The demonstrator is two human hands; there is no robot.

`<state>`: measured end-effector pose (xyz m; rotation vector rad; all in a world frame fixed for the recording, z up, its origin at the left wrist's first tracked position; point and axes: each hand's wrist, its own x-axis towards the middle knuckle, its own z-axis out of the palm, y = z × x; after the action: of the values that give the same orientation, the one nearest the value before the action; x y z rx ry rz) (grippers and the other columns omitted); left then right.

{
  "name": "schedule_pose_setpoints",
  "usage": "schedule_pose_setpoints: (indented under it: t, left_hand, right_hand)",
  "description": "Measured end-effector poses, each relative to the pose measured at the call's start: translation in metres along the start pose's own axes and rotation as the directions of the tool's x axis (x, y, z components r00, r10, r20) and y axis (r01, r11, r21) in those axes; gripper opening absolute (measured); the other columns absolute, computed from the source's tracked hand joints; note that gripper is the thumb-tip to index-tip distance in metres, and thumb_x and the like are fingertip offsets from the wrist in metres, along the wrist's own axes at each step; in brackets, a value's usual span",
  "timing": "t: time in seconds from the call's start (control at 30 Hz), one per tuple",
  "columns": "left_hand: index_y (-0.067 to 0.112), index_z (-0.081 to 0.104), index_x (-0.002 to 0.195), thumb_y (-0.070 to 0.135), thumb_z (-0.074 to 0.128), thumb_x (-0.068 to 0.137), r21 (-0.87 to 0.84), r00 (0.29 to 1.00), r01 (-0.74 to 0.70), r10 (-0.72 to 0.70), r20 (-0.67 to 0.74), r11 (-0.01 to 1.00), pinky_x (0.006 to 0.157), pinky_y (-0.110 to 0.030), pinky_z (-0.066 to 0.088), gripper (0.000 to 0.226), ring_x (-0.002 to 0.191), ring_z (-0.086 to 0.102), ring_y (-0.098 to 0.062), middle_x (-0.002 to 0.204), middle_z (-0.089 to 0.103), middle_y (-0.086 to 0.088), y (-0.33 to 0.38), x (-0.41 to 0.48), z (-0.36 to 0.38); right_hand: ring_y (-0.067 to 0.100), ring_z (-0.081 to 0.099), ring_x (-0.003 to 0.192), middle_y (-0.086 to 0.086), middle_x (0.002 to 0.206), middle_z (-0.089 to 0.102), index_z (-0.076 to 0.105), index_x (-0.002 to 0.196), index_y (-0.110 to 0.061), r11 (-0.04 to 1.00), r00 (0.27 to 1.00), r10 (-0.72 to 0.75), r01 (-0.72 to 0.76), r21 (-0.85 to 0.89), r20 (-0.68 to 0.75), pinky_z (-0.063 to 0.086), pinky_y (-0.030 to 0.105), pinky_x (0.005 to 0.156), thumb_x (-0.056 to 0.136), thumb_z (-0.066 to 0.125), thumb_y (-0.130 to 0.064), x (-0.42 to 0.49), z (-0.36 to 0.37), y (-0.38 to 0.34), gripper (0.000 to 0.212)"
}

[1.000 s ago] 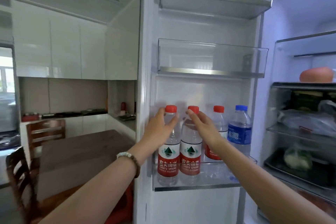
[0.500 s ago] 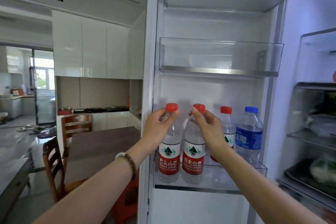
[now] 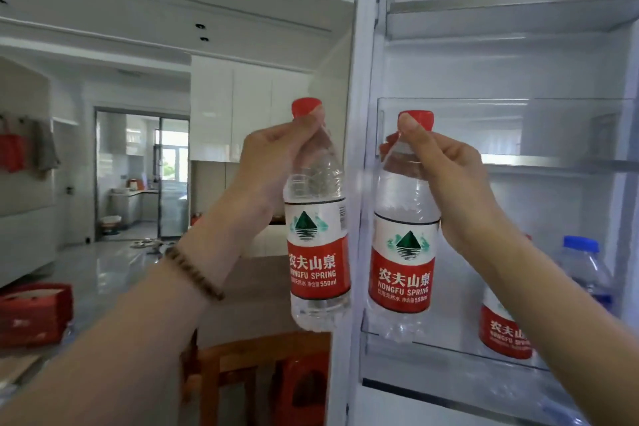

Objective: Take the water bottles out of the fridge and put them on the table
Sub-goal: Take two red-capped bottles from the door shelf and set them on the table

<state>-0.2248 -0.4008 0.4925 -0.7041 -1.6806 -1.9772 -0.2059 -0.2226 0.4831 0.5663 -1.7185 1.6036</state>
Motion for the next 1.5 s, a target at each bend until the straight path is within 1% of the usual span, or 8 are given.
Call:
schedule_pose_setpoints:
  t: [0.17, 0.33, 0.63, 0.9, 1.07, 1.2, 1.4, 1.5]
  left_hand:
    - [0.019, 0.072, 0.078, 0.041, 0.067, 0.079, 0.178, 0.997, -0.02, 0.033, -0.069, 0.984, 0.062, -0.02, 0.054, 0.023, 0.073, 0.072, -0.011, 0.082, 0.076, 0.002, -0.011, 0.002, -0.068]
    - [0.018, 0.073, 0.084, 0.042, 0.066, 0.079, 0.218, 0.989, 0.057, -0.026, -0.143, 0.974, 0.071, -0.027, 0.053, 0.026, 0.077, 0.072, -0.016, 0.087, 0.075, -0.002, -0.045, 0.023, -0.151]
    - [0.025, 0.072, 0.077, 0.044, 0.069, 0.077, 0.314, 0.978, 0.11, -0.046, -0.203, 0.943, 0.069, -0.024, 0.049, 0.019, 0.082, 0.07, -0.015, 0.086, 0.075, -0.003, -0.132, 0.093, -0.289]
    - [0.014, 0.072, 0.09, 0.047, 0.065, 0.079, 0.324, 0.965, 0.185, -0.109, -0.238, 0.928, 0.065, -0.021, 0.049, 0.035, 0.081, 0.071, -0.011, 0.088, 0.075, 0.001, -0.25, 0.169, -0.37]
    - [0.011, 0.071, 0.086, 0.052, 0.063, 0.079, 0.386, 0.962, 0.215, -0.125, -0.244, 0.897, 0.074, -0.035, 0.058, 0.042, 0.082, 0.07, -0.027, 0.087, 0.073, -0.011, -0.344, 0.225, -0.393]
    - [0.008, 0.07, 0.092, 0.041, 0.063, 0.084, 0.411, 0.963, 0.255, -0.193, -0.187, 0.875, 0.075, -0.033, 0.058, 0.035, 0.083, 0.069, -0.027, 0.09, 0.073, -0.012, -0.418, 0.273, -0.403]
    - [0.032, 0.069, 0.088, 0.039, 0.065, 0.082, 0.458, 0.942, 0.334, -0.284, -0.178, 0.824, 0.075, -0.022, 0.054, 0.01, 0.081, 0.069, -0.006, 0.086, 0.073, 0.007, -0.521, 0.344, -0.423]
    - [0.036, 0.068, 0.09, 0.043, 0.064, 0.081, 0.478, 0.925, 0.378, -0.345, -0.159, 0.793, 0.088, -0.041, 0.054, 0.011, 0.092, 0.067, -0.028, 0.096, 0.072, -0.011, -0.579, 0.374, -0.438]
  right_hand:
    - [0.007, 0.071, 0.071, -0.002, 0.076, 0.076, 0.072, 0.082, -0.014, 0.987, 0.989, 0.091, -0.104, 0.121, 0.114, 0.049, 0.01, 0.054, 0.079, 0.059, -0.047, -0.007, 0.068, 0.03, 0.035]
    - [0.016, 0.072, 0.076, 0.003, 0.082, 0.076, 0.072, 0.088, -0.013, 0.971, 0.968, 0.169, -0.195, 0.136, 0.183, 0.056, 0.027, 0.068, 0.08, 0.059, -0.047, 0.0, 0.154, 0.08, 0.037]
    - [0.002, 0.069, 0.071, 0.002, 0.09, 0.073, 0.068, 0.1, -0.007, 0.929, 0.95, 0.28, -0.304, 0.209, 0.137, 0.05, 0.012, 0.054, 0.084, 0.057, -0.044, 0.046, 0.3, 0.188, 0.042]
    - [0.015, 0.071, 0.082, 0.002, 0.089, 0.074, 0.07, 0.086, -0.017, 0.893, 0.896, 0.408, -0.432, 0.129, 0.177, 0.054, 0.032, 0.077, 0.081, 0.059, -0.049, 0.104, 0.378, 0.31, 0.034]
    - [0.008, 0.07, 0.08, -0.004, 0.086, 0.074, 0.071, 0.088, -0.015, 0.932, 0.897, 0.342, -0.363, 0.024, 0.281, 0.053, 0.016, 0.07, 0.084, 0.06, -0.04, 0.139, 0.408, 0.408, 0.027]
    - [0.019, 0.067, 0.091, 0.004, 0.097, 0.073, 0.07, 0.09, -0.02, 0.92, 0.86, 0.379, -0.392, -0.034, 0.343, 0.052, 0.033, 0.085, 0.085, 0.06, -0.036, 0.179, 0.421, 0.497, 0.019]
    - [0.01, 0.061, 0.094, 0.0, 0.105, 0.067, 0.064, 0.101, -0.023, 0.894, 0.822, 0.447, -0.427, -0.137, 0.351, 0.047, 0.026, 0.085, 0.079, 0.068, -0.034, 0.238, 0.451, 0.618, 0.025]
    - [0.015, 0.062, 0.096, 0.002, 0.106, 0.067, 0.066, 0.093, -0.026, 0.856, 0.794, 0.516, -0.494, -0.153, 0.322, 0.047, 0.03, 0.089, 0.076, 0.072, -0.032, 0.255, 0.462, 0.681, 0.019]
